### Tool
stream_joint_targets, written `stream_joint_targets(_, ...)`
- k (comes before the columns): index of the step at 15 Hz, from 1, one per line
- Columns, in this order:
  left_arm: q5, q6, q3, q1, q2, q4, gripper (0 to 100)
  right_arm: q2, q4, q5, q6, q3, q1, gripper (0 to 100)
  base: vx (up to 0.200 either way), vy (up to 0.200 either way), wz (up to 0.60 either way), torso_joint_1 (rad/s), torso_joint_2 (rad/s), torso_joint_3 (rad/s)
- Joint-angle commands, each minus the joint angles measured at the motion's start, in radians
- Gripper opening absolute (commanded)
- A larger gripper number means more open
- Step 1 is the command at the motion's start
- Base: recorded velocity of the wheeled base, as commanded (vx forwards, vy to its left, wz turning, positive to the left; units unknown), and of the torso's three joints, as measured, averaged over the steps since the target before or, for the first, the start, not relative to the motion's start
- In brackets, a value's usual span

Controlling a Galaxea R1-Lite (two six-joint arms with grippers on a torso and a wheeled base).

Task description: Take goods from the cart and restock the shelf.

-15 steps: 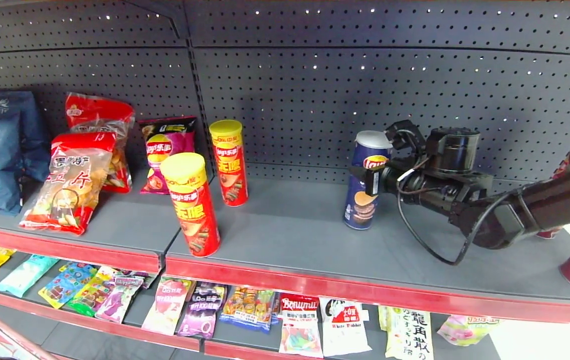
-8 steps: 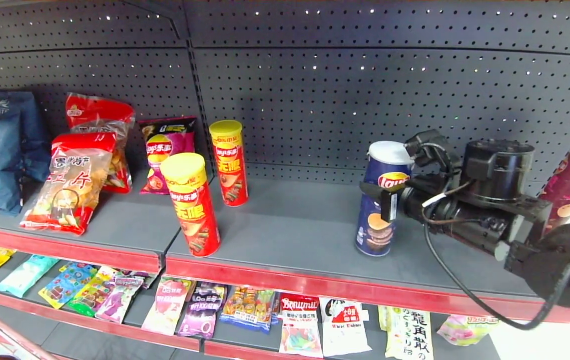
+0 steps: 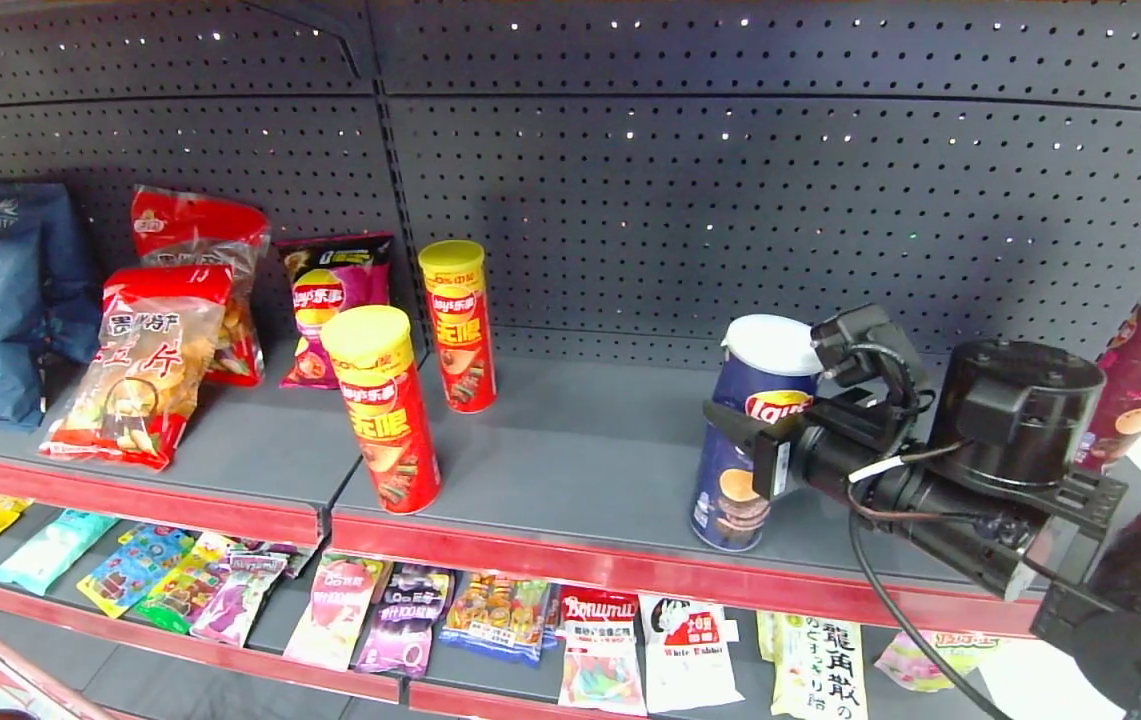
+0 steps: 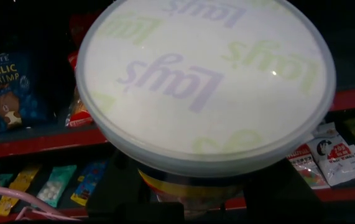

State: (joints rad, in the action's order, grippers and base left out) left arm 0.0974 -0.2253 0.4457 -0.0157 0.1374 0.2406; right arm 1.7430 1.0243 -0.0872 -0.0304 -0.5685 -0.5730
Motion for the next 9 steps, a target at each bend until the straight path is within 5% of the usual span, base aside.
stream_joint_targets(1,-0.001,0.0,-0.001,0.0,-0.002,0.0,0,0.041,0.002,0.0,-0.002,-0.017,-0.007,0,0.0,0.0,0.0,0.0,0.0,0.0)
stream_joint_targets(9,0.001,0.0,-0.007,0.0,-0.006,0.0,0,0.063,0.051,0.001,-0.008,0.013,-0.008,0,0.0,0.0,0.0,0.0,0.0,0.0)
